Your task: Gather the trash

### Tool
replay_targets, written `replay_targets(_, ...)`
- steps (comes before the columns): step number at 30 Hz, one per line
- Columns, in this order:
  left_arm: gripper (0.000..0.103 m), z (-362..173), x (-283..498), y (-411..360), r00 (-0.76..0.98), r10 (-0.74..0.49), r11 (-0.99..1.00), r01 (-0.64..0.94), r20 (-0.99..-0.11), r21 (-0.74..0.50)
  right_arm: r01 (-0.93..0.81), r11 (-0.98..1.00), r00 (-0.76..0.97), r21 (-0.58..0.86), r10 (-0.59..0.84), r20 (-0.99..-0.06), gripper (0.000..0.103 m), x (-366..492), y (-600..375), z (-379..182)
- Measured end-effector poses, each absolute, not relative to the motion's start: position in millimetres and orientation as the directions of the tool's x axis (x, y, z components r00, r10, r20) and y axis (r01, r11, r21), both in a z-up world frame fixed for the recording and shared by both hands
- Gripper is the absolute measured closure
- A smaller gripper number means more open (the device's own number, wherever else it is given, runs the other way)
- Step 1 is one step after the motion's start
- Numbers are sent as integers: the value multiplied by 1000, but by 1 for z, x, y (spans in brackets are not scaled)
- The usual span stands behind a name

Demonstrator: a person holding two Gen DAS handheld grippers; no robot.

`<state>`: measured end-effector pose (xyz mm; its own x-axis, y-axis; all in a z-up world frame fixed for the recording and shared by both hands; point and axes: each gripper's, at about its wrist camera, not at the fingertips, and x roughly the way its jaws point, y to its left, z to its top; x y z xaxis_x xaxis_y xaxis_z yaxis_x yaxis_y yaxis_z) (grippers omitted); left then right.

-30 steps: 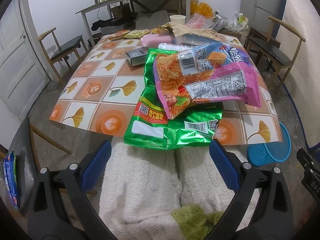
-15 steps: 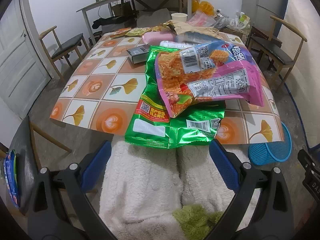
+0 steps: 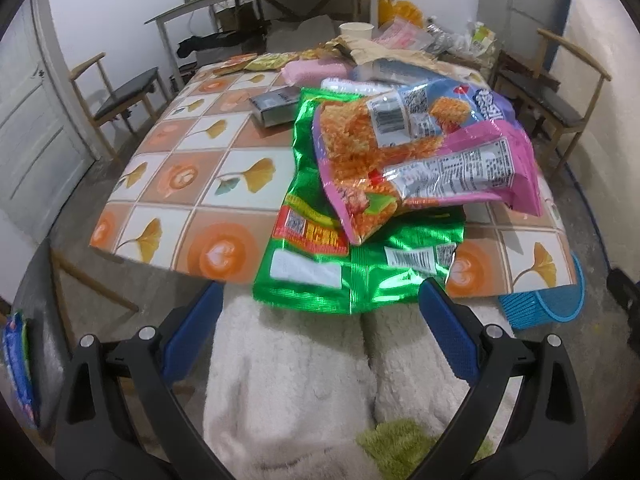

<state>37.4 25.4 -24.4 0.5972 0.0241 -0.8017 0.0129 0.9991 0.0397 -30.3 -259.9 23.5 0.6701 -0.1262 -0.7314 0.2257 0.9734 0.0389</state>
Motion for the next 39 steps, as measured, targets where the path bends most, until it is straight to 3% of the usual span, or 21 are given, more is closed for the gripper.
replay_targets(3,9,-26,46,36,605,-70,997,70,-793,-34,195,977,710,85,-81,-699,6,-19,-259,28)
replay_targets(7,9,-19,55,61,647,-234,969,93,-726,-230,167,981,747,102,-59,-662,6,0,-258,36)
replay_targets(10,9,-14,64,71,655,-278,953,96,-703,-287,122,985,767,121,-16,-641,6,17,-256,46)
replay_targets(17,9,-9,79,80,686,-323,937,136,-651,-322,-20,952,733,306,222,-643,6,69,-252,54)
replay_targets(24,9,-24,97,86,653,-344,932,152,-675,-329,-104,910,621,402,375,-688,12,108,-236,30)
replay_targets(25,11,-27,100,88,651,-344,932,151,-677,-329,-111,906,608,407,386,-693,14,113,-234,27)
replay_targets(27,25,-31,106,92,642,-342,933,143,-686,-332,-121,901,584,417,405,-704,15,122,-230,21)
replay_targets(36,46,-38,147,110,602,-380,912,116,-703,-394,-147,884,537,444,448,-715,18,141,-227,21)
replay_targets(39,55,-44,160,108,579,-377,915,110,-723,-389,-143,877,513,458,462,-724,26,147,-224,16)
